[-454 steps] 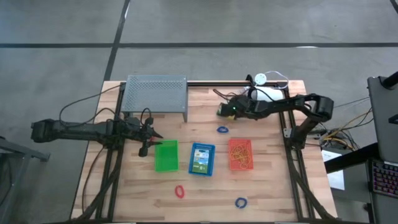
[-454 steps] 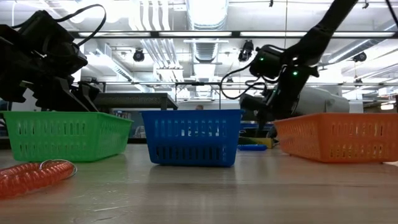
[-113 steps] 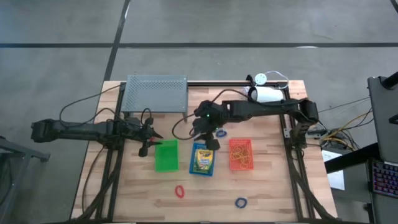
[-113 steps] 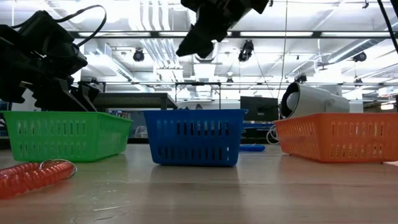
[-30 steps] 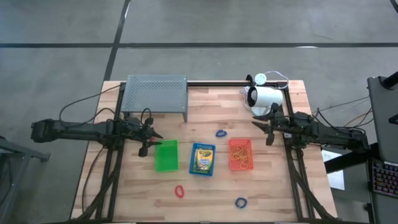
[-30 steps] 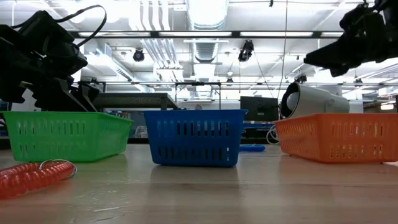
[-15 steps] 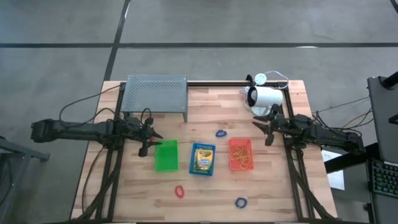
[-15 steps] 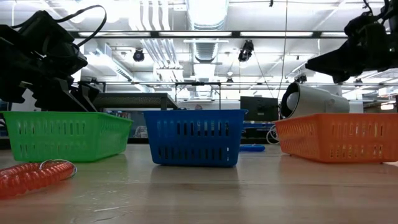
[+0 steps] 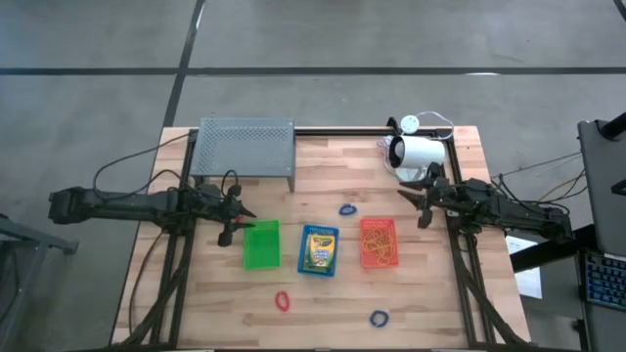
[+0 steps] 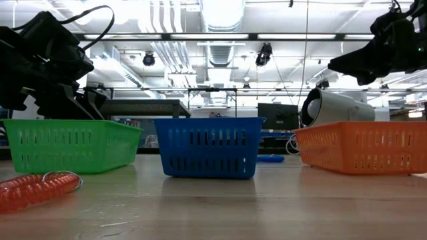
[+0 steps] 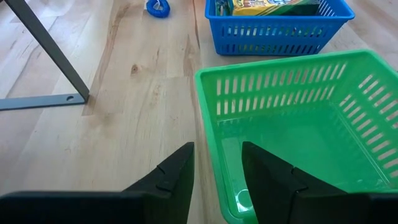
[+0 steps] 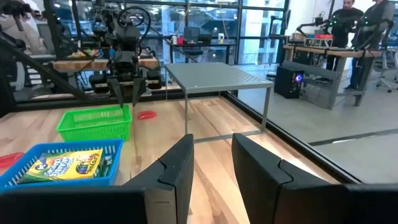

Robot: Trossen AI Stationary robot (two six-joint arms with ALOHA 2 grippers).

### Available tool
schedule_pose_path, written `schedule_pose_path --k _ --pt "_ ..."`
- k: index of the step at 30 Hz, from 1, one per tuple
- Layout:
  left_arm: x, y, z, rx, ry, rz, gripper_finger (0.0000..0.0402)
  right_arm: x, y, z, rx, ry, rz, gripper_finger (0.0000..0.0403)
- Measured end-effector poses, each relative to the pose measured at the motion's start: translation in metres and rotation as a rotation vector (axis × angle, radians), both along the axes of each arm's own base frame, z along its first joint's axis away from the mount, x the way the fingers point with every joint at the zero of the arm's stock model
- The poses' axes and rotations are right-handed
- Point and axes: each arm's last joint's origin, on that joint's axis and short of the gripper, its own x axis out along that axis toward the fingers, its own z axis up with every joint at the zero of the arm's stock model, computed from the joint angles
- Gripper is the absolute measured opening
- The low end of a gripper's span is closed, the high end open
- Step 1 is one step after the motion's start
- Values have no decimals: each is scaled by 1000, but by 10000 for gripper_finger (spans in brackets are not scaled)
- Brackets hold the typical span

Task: Pick & Place Office Desk Supplies
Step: Put the blue spring keychain into the green bin

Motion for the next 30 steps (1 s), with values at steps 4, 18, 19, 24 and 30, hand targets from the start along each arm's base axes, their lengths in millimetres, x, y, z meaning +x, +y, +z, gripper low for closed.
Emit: schedule_pose_path --k 4,18,19,24,30 --pt "0 0 0 0 0 0 138 0 0 2 -19 -21 -1 105" --pt "0 0 0 0 0 0 138 0 -5 28 160 -390 -153 105" --pt "0 0 0 0 0 0 138 2 -6 26 170 -373 -153 105" --pt "0 0 0 0 0 0 138 16 -8 22 164 -246 -165 105" --pt "0 0 0 0 0 0 138 42 -11 15 174 -31 -185 105"
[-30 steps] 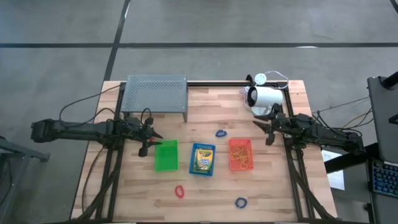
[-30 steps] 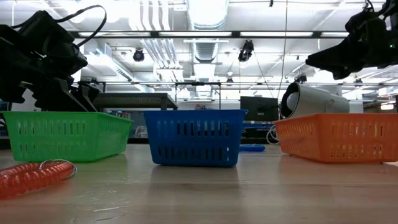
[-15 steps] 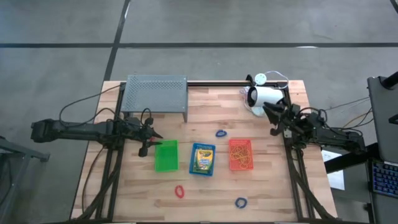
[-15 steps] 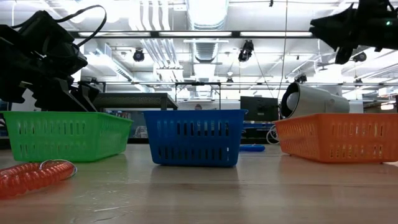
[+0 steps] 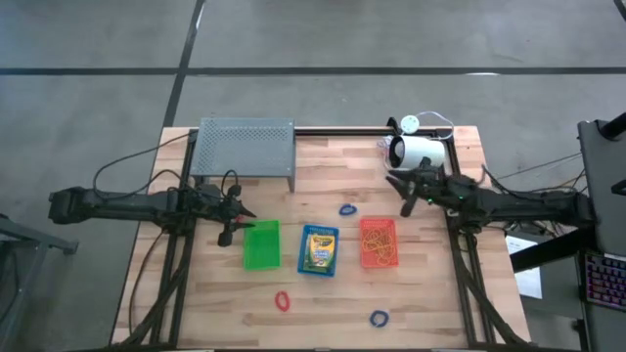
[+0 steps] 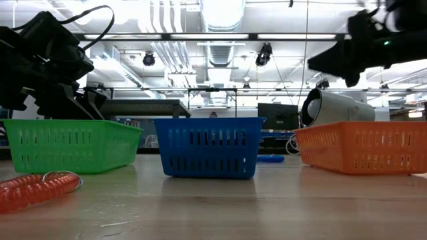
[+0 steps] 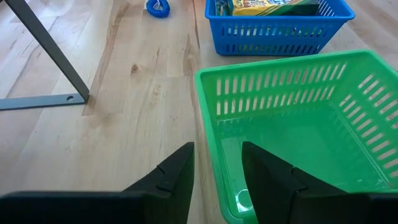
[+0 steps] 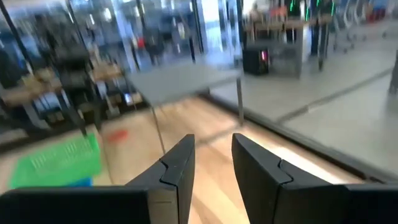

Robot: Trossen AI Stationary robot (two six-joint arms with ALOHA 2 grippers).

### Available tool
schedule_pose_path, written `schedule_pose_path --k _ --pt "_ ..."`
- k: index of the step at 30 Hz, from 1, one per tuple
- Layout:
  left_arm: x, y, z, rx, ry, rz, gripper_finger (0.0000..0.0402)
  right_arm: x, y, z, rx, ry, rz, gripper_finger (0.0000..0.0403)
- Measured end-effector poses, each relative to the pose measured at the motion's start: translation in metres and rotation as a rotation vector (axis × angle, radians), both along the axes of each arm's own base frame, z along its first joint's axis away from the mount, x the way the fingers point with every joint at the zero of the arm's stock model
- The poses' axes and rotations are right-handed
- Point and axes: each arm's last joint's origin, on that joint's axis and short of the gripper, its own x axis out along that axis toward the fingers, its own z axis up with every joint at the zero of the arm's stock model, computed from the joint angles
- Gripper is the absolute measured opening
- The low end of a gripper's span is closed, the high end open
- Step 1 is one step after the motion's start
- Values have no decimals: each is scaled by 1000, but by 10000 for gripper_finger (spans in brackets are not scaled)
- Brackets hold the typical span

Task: Pick & Place Office Desk Supplies
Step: Put the blue spring keychain into the green bin

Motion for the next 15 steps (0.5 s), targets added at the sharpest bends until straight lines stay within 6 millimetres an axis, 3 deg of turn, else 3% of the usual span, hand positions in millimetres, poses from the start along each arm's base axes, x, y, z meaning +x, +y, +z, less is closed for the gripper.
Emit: schedule_pose_path --k 15 --pt "0 0 0 0 0 0 138 92 -13 13 97 546 60 105"
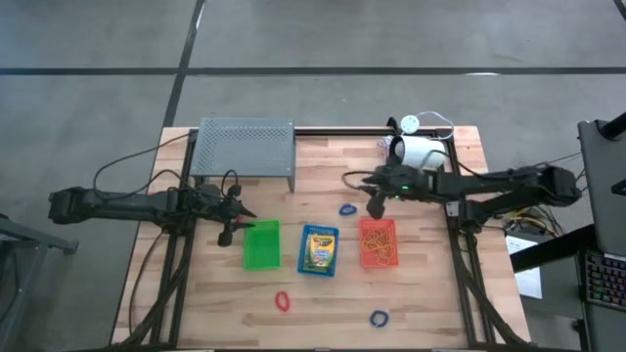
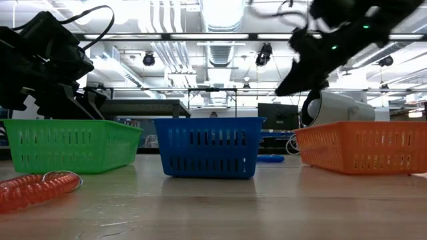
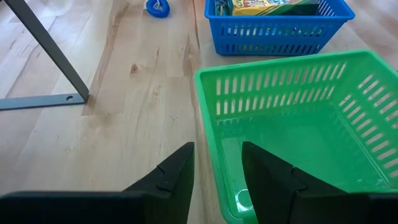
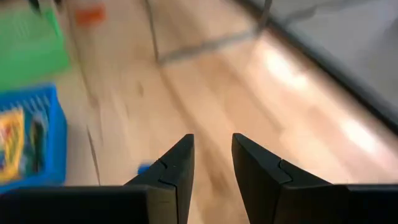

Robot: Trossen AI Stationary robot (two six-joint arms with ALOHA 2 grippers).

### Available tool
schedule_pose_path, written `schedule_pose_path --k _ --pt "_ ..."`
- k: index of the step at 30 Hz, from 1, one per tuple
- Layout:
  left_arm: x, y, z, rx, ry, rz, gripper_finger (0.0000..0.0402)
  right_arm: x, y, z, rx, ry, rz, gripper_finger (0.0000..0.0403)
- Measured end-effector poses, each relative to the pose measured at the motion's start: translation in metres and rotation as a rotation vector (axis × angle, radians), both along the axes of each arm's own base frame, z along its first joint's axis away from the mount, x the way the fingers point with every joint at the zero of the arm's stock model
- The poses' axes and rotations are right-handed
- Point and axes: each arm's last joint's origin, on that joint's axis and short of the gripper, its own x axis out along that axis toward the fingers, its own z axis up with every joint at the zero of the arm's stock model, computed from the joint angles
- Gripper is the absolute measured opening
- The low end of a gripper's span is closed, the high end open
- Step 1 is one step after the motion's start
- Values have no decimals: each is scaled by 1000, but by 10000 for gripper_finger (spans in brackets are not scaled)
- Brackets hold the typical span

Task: Pick & Place Office Desk Supplies
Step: Put the blue spring keychain into the green bin

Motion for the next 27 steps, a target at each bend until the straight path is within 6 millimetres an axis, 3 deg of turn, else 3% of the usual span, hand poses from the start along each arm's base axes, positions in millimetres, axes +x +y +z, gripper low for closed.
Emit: schedule_pose_path --k 8,14,27 --pt "0 0 0 0 0 0 138 39 -4 -4 76 188 102 105" --pt "0 0 0 0 0 0 138 49 -13 -2 83 300 226 105" --pt "0 0 0 0 0 0 138 79 -16 -27 153 483 428 105"
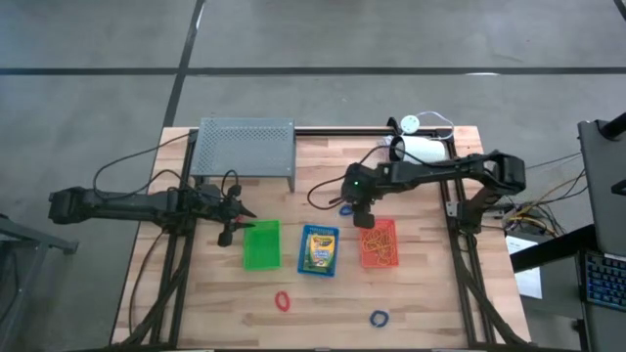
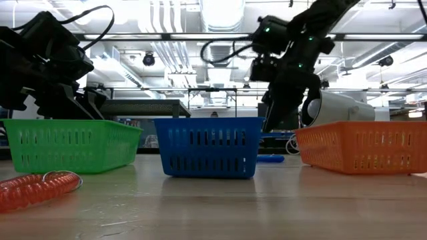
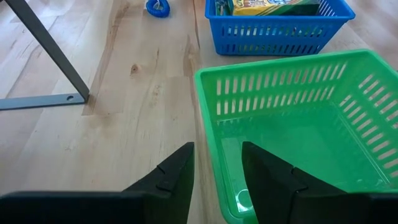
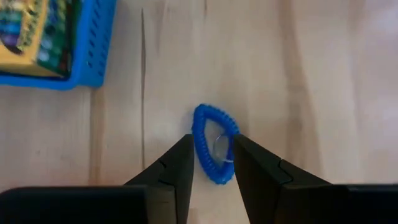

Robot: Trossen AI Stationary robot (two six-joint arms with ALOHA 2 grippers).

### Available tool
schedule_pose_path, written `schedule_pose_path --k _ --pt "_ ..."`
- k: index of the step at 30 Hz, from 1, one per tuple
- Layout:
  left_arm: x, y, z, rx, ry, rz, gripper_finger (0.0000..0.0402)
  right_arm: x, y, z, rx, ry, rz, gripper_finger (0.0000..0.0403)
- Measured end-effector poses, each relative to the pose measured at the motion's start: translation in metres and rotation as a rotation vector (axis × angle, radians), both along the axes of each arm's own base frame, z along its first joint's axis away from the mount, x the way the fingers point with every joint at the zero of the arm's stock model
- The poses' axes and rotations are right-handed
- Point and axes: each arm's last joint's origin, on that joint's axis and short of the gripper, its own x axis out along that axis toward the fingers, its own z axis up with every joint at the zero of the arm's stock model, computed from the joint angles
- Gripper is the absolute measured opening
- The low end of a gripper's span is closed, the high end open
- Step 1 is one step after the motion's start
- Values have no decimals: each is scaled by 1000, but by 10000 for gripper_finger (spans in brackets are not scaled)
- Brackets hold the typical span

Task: Pick & Place Office Desk Supplies
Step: Put the blue spring keychain into the green bin

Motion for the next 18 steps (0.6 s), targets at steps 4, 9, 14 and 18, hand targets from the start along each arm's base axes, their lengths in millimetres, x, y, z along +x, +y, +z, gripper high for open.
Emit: schedule_pose_path --k 4,9,14,18 --pt "0 0 0 0 0 0 138 7 0 -5 58 41 -6 105" --pt "0 0 0 0 0 0 139 11 4 -12 71 74 11 105" --pt "0 0 0 0 0 0 139 16 9 -17 74 107 35 102" --pt "0 0 0 0 0 0 139 18 10 -20 82 147 37 93"
